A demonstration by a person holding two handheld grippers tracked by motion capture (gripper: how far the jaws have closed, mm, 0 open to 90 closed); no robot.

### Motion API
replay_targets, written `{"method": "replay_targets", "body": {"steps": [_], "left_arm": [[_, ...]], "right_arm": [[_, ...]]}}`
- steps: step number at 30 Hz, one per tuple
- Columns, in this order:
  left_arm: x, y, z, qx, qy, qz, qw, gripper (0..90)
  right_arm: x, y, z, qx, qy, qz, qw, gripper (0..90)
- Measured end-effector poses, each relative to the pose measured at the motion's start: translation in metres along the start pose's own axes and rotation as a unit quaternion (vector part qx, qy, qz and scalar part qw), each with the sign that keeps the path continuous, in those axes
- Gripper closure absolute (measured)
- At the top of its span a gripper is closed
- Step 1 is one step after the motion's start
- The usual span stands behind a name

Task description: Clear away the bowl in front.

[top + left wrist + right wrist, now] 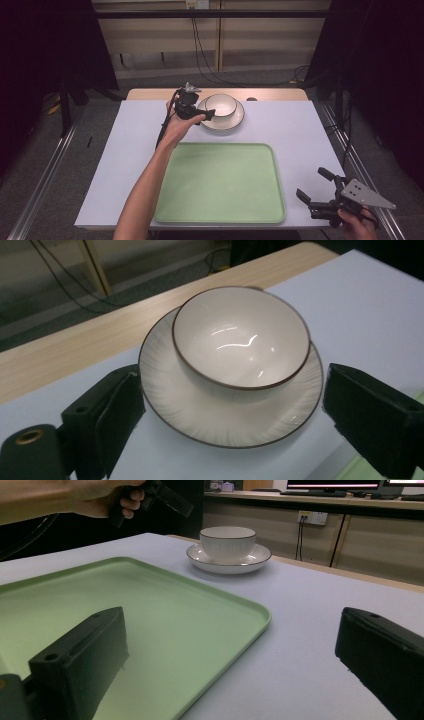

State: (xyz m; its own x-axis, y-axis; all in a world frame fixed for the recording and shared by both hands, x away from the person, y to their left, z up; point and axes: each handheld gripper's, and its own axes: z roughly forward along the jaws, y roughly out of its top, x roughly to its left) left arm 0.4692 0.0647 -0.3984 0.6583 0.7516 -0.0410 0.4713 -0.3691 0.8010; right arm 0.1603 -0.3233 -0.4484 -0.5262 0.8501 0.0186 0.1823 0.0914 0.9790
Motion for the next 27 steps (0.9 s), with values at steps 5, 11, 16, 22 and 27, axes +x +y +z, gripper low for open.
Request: {"method": "replay_targets", "body": {"steps": [5,11,16,22,27], "left_arm": [[0.010,0.005,0.016,0.024,0.005,-0.029,0.9993,13.3],[0.019,0.011,0.036,0.050,0.007,-0.058,0.9970,16.8],[0.026,0.008,0.053,0.077,0.028,-0.063,0.9947,22.8],[0.029,0.010,0.059,0.080,0.026,-0.071,0.9939,29.4],[0.025,0.014,0.066,0.092,0.036,-0.072,0.9925,36.2]], "right_arm": [[0.000,-0.001,0.000,-0.001,0.004,-0.002,1.0000,0.0],[-0.001,-0.001,-0.001,-0.002,0.005,0.003,1.0000,0.0],[0.000,-0.001,-0.001,-0.001,0.008,0.006,0.9999,0.0],[-0.001,-0.001,-0.001,-0.001,0.011,0.005,0.9999,0.0],[0.000,-0.002,-0.001,-0.001,0.012,0.007,0.9999,0.0]]}}
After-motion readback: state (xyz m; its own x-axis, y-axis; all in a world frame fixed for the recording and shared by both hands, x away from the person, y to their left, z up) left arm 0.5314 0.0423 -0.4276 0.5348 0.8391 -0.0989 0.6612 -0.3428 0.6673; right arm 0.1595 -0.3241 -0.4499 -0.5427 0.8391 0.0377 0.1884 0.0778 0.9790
